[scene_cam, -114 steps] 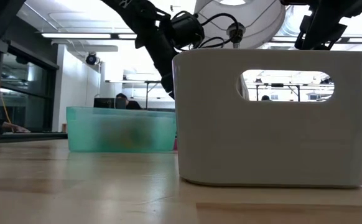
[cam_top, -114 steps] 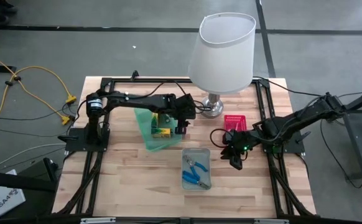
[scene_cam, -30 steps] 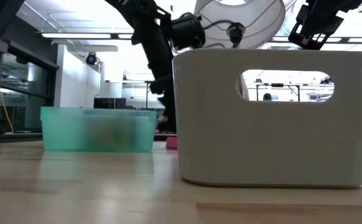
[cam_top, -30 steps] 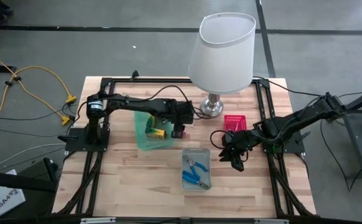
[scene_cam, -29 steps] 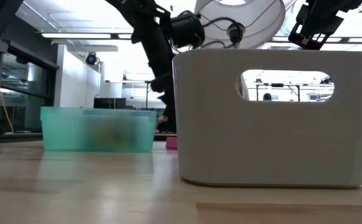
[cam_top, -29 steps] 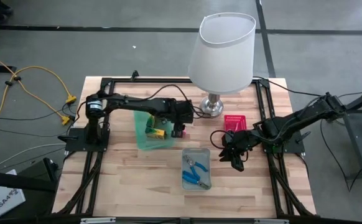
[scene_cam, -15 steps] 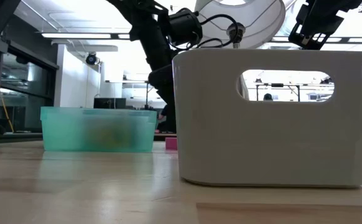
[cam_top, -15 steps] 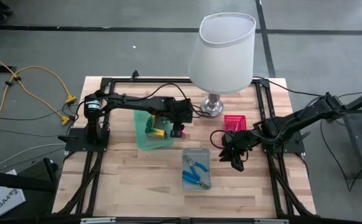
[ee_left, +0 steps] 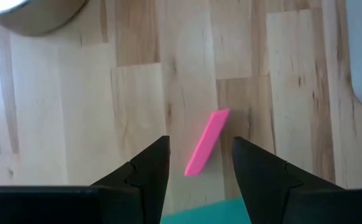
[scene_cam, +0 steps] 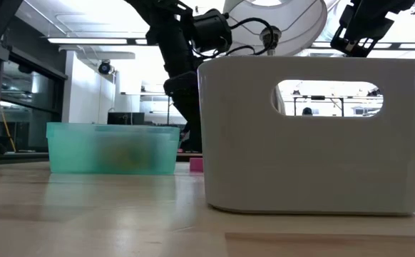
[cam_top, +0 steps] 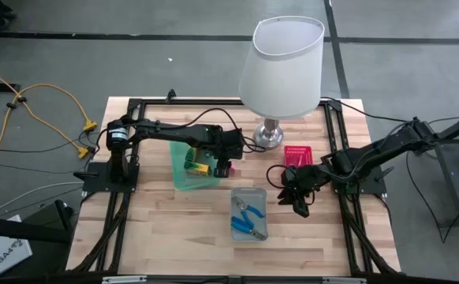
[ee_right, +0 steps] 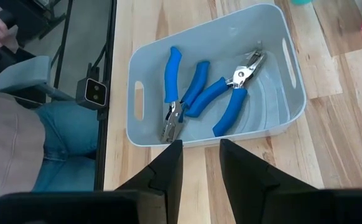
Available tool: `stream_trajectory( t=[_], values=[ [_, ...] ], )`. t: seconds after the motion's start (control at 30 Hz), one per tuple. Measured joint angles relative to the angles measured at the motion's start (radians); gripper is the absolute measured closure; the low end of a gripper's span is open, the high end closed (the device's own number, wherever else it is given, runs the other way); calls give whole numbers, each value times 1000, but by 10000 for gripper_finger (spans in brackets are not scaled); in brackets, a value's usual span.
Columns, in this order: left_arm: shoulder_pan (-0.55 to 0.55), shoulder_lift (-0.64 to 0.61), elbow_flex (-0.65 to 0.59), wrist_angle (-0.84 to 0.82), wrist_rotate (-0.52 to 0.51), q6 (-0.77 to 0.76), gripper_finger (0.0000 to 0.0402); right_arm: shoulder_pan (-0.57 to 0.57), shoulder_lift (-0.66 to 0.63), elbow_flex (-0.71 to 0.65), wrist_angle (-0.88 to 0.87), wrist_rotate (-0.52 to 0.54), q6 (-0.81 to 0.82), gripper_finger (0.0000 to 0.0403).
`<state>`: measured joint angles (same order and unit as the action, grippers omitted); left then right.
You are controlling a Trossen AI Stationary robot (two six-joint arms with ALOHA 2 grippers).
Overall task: Pick & Place School Supplies
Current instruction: Put the pink eraser into the red bin
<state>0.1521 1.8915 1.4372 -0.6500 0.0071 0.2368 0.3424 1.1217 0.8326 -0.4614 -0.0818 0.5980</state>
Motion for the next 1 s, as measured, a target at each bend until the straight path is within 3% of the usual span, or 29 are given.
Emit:
stream_trajectory(
  t=[1.0],
  values=[
    [-12, 0, 1, -208, -3, -126, 237, 0, 0, 0, -1, 0, -1, 306]
  ],
)
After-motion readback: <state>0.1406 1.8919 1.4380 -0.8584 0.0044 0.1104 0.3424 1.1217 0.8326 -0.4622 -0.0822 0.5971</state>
